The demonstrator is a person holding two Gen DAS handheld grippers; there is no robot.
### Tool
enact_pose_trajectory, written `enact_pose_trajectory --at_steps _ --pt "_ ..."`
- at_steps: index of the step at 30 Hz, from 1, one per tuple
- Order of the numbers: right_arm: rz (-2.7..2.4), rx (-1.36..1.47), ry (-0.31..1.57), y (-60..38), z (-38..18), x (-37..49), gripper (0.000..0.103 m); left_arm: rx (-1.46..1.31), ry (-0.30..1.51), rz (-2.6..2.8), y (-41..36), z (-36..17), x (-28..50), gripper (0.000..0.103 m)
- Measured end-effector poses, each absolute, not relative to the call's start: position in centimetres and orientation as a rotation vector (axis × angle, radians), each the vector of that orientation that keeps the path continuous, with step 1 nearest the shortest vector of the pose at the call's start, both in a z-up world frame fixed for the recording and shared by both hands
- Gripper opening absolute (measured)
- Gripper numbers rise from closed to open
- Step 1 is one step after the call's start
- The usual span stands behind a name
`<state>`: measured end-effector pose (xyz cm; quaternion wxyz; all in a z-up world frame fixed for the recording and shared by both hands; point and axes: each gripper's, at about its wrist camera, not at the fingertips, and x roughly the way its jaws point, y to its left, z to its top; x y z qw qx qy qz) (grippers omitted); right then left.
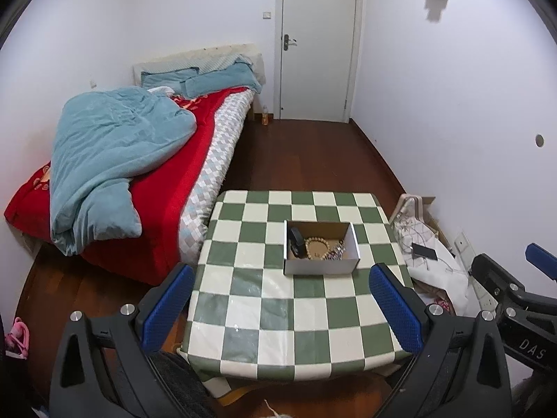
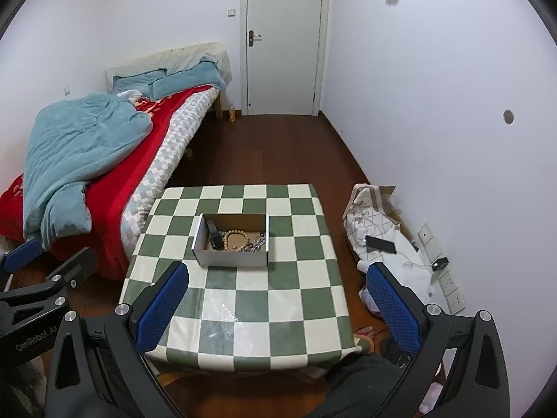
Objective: Organize jewelry
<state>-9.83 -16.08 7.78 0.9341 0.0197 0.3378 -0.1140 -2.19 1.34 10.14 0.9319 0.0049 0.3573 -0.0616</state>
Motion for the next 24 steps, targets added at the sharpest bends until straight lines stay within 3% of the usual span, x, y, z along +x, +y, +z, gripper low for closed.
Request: enact_pose_trajectory --at_steps 24 --pt "-0.279 0.011 0.759 -17.7 6.4 0.3 0.103 0.020 0.830 -0.064 0.8 8.6 5.9 0.103"
